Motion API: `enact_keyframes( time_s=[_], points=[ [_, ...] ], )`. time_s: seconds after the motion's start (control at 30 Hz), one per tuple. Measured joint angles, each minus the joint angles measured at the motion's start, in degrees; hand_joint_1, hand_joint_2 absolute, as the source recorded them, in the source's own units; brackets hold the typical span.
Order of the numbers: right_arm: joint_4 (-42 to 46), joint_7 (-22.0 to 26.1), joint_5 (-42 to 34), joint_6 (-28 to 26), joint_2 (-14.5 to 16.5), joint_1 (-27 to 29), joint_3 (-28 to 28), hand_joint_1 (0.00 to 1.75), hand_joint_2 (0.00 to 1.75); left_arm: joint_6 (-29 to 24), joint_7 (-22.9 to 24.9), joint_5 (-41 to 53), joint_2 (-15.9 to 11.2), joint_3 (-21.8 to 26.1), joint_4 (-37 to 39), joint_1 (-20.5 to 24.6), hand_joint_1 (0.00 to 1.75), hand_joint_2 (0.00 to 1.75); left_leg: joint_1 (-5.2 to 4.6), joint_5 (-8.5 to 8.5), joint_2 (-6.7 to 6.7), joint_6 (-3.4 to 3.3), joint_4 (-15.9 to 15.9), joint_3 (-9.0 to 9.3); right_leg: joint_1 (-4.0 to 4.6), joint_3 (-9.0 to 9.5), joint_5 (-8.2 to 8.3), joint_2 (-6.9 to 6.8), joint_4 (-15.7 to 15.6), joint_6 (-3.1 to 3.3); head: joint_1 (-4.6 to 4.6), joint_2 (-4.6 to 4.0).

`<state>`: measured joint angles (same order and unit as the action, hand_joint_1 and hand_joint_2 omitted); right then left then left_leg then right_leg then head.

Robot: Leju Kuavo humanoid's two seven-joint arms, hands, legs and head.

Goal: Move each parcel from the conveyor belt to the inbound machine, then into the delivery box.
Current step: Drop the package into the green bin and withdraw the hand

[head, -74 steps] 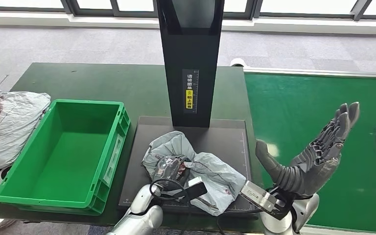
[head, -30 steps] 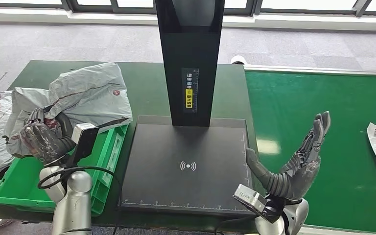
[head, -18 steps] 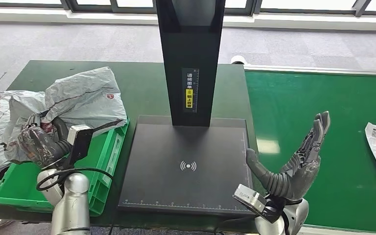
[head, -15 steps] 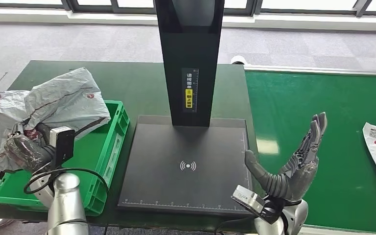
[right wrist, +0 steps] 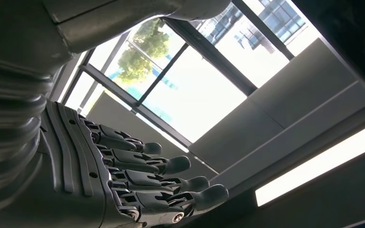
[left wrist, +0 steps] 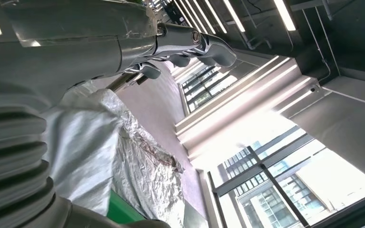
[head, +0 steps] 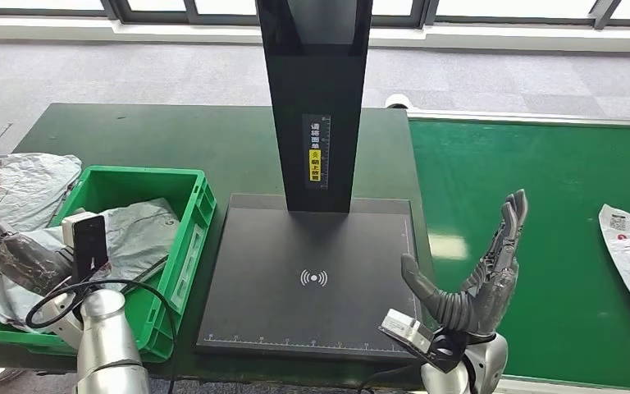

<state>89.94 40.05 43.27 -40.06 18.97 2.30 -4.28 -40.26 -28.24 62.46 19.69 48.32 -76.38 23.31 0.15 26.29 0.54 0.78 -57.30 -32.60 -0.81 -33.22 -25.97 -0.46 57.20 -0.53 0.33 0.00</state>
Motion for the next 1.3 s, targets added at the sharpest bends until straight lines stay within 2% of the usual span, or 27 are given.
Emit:
enact_keyframes(
  time_s=[0.17, 0.23, 0.37, 0.47, 0.57, 0.63, 0.73, 0.8, 0.9, 0.97, 1.1, 1.3],
  points=[
    [-0.2, -0.4, 0.4, 0.0, 0.0, 0.0, 0.0, 0.0, 1.75, 0.0, -0.7, -1.1, 0.0, 0.0, -0.4, -0.2, 0.0, 1.75, 0.0, 0.01, 0.01, 0.01, 0.0, 0.0, 0.0, -0.01, -0.01, 0.01, 0.0, 0.01, 0.0, 0.0],
    [-0.2, -0.6, 0.6, 0.0, 0.0, 0.0, 0.0, 0.0, 1.75, 0.0, -2.7, -3.2, 0.0, 0.2, -0.8, -0.3, 0.0, 1.75, 0.0, 0.01, 0.01, 0.01, 0.0, -0.01, 0.0, -0.01, -0.01, 0.0, 0.0, 0.02, 0.0, 0.0],
    [-0.4, -0.6, 0.8, 0.0, 0.0, 0.0, 0.0, 0.0, 1.75, 0.0, -8.8, -11.1, 0.0, 1.3, -2.7, -0.8, 0.0, 1.75, 0.0, 0.02, 0.02, 0.03, 0.0, -0.01, 0.01, -0.04, -0.02, 0.02, 0.0, 0.03, 0.0, 0.0],
    [-0.4, -1.3, 2.0, 0.0, 0.0, 0.0, 0.2, 0.0, 1.75, 0.0, -9.3, -18.1, 0.1, 0.6, -5.0, -2.6, 0.0, 1.75, 0.0, 0.04, 0.08, 0.05, 0.0, 0.02, 0.0, -0.13, -0.03, 0.1, 0.0, 0.04, -0.01, 0.0],
    [-0.1, -3.4, 4.9, 0.0, 0.0, 0.2, 2.4, 0.0, 1.75, 0.0, -9.3, -26.5, 0.2, -6.1, -6.7, -6.3, 0.0, 1.75, -0.02, 0.04, -0.09, 0.03, 0.0, -0.04, 0.0, -0.09, -0.05, -0.06, 0.0, 0.02, -0.02, 0.0],
    [0.0, -4.1, 5.9, 0.0, 0.0, 0.3, 4.2, 0.0, 1.75, 0.0, -9.3, -29.1, 0.0, -12.1, -7.0, -8.0, 0.0, 1.75, 0.0, 0.03, -0.31, 0.0, 0.0, -0.2, 0.01, -0.06, -0.07, -0.3, 0.0, 0.0, -0.01, 0.0],
    [0.0, -4.8, 7.2, 0.0, 0.0, 0.3, 6.0, 0.0, 1.75, 0.7, -9.3, -33.0, -0.4, -18.7, -7.2, -9.4, 0.0, 1.75, -0.03, 0.01, -0.29, -0.03, 0.0, -0.22, -0.03, -0.1, -0.03, -0.28, -0.1, -0.03, -0.02, 0.0],
    [-0.1, -6.0, 9.2, 0.0, 0.0, -0.2, 8.0, 0.0, 1.75, 3.0, -9.4, -39.5, -1.2, -24.7, -7.8, -11.4, 0.0, 1.75, -0.05, 0.01, -0.22, -0.03, -0.1, -0.2, -0.05, -0.11, -0.01, -0.21, -0.1, -0.05, -0.03, 0.0],
    [-1.1, -7.0, 12.2, 0.0, 0.0, -2.1, 12.5, 0.0, 1.75, 9.6, -9.4, -48.9, -2.7, -35.1, -9.7, -15.0, 0.0, 1.75, -0.06, 0.01, -0.25, -0.04, -0.1, -0.27, -0.05, -0.11, -0.01, -0.22, -0.1, -0.05, -0.01, 0.0],
    [-2.0, -6.8, 13.4, 0.0, 0.1, -3.2, 15.2, 0.0, 1.75, 12.9, -9.4, -52.4, -3.1, -39.9, -11.2, -16.6, 0.0, 1.75, -0.06, 0.02, -0.26, -0.06, -0.1, -0.29, -0.06, -0.11, -0.01, -0.22, -0.1, -0.06, 0.0, 0.0],
    [-3.1, -6.8, 13.9, 0.0, 0.1, -4.1, 17.9, 0.0, 1.75, 14.1, -9.4, -53.7, -3.4, -45.1, -13.1, -18.7, 0.0, 1.75, -0.07, 0.03, -0.25, -0.08, -0.1, -0.29, -0.05, -0.15, -0.01, -0.21, -0.1, -0.06, -0.01, 0.0],
    [-3.8, -6.8, 14.0, 0.0, 0.2, -4.7, 19.3, 0.0, 1.75, 14.2, -9.4, -53.9, -3.6, -47.8, -14.4, -19.7, 0.0, 1.75, -0.04, 0.03, -0.25, -0.06, -0.1, -0.29, 0.01, -0.17, -0.02, -0.21, 0.0, -0.04, -0.02, 0.0]
  ],
)
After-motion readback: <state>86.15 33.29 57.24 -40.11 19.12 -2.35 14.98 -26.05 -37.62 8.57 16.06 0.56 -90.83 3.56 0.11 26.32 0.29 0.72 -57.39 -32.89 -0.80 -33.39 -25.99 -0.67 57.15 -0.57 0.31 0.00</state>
